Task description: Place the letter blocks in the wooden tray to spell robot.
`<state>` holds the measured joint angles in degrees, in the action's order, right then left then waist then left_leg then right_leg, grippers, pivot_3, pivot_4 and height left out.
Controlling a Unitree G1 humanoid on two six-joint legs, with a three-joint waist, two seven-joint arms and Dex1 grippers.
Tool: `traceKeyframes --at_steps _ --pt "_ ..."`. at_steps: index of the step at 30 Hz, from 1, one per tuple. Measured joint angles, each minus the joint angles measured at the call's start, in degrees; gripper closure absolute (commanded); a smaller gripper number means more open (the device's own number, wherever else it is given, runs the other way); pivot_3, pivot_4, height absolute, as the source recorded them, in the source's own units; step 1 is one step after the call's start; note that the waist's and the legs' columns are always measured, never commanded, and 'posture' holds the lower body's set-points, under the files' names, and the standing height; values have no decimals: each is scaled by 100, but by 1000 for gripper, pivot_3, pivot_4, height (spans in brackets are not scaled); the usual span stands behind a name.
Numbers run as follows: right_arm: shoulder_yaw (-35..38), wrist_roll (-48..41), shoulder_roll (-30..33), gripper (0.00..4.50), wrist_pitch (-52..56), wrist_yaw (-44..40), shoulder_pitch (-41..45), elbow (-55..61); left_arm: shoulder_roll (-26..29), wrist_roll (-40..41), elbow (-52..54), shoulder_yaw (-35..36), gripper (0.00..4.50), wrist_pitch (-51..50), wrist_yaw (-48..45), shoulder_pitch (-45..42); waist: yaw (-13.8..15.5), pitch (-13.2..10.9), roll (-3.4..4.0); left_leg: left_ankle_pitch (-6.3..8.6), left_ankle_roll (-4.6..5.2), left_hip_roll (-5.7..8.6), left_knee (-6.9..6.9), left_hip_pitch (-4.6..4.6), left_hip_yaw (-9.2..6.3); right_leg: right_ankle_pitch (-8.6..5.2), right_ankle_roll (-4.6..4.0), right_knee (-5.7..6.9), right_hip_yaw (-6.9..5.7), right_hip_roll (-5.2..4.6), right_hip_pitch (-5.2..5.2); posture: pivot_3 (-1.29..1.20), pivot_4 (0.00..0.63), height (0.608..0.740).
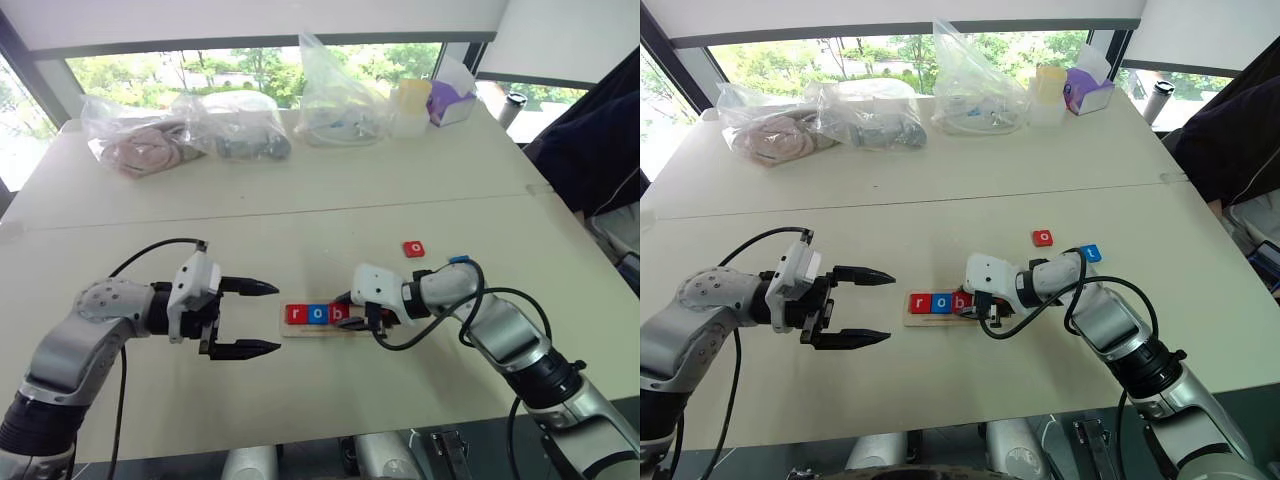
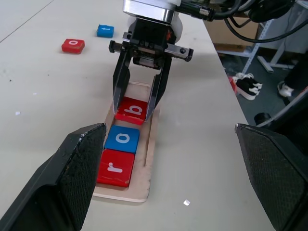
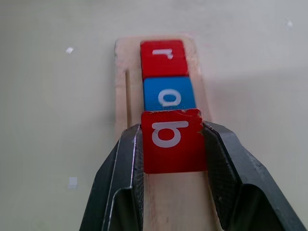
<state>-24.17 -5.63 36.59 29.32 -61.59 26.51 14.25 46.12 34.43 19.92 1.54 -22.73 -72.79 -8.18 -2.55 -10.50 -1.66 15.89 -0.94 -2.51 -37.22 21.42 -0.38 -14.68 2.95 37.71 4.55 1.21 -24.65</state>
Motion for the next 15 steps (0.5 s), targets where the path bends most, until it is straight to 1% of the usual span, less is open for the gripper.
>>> traceKeyframes --at_steps 14,15 --pt "-15 14 -25 3348 21 -25 2 -2 -14 6 4 -2 0 75 74 -42 -1 0 0 0 0 -1 0 0 0 0 1 0 0 1 0 0 150 740" --pt "-19 29 -49 2848 21 -21 12 -17 -14 7 6 -1 0 70 82 -57 -1 0 0 0 0 -1 0 0 0 0 1 0 0 1 0 0 150 740"
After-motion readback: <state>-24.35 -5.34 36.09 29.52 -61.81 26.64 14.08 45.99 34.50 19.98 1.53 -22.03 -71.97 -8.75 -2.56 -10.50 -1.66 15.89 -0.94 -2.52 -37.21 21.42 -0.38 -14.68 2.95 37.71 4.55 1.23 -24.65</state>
